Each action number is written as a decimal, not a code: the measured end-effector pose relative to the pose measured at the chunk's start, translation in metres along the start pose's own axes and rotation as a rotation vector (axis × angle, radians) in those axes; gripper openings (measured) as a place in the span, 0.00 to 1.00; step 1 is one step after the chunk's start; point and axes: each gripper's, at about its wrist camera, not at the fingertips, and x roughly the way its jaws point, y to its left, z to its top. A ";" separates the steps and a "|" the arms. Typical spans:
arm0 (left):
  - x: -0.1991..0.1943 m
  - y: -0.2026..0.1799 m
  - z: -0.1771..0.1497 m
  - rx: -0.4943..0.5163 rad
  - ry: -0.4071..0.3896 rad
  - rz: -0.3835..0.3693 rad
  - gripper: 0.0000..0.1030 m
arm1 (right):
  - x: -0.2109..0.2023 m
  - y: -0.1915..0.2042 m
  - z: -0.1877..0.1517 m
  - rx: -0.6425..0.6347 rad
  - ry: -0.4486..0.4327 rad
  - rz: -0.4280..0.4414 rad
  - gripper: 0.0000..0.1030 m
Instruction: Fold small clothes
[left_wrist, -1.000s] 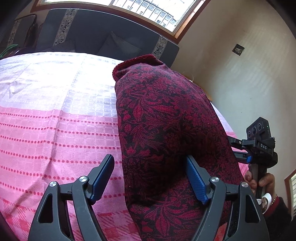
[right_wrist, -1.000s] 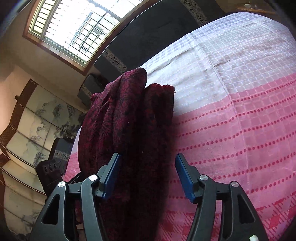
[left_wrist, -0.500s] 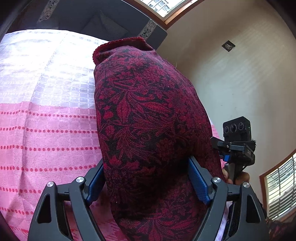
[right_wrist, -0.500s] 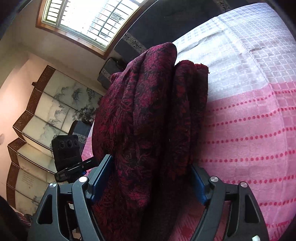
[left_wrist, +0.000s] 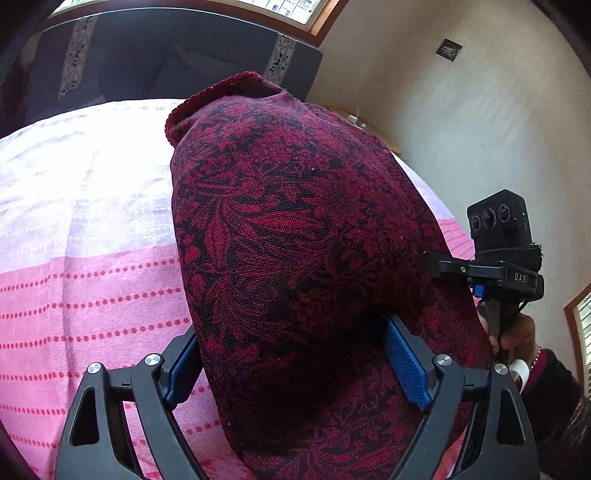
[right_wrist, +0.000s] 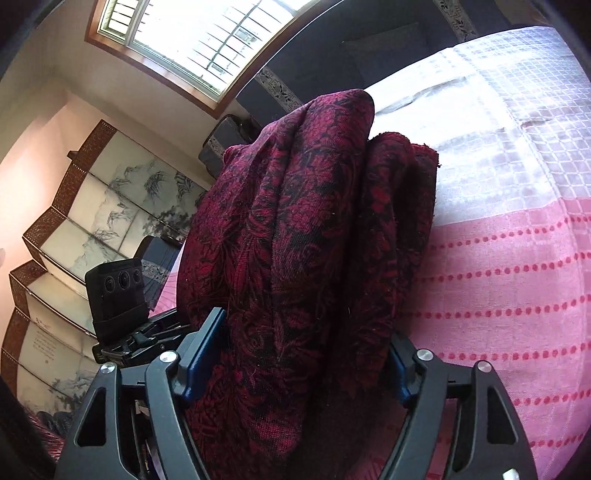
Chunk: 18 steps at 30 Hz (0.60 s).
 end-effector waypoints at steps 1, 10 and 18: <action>0.000 -0.001 0.000 0.009 -0.002 0.009 0.85 | -0.002 -0.002 0.001 0.014 -0.006 0.002 0.57; 0.001 -0.003 0.006 0.028 -0.005 0.044 0.85 | -0.001 0.000 -0.004 0.031 -0.021 0.008 0.60; 0.002 -0.003 0.005 0.036 -0.004 0.057 0.85 | 0.002 0.007 -0.005 0.014 -0.023 -0.028 0.56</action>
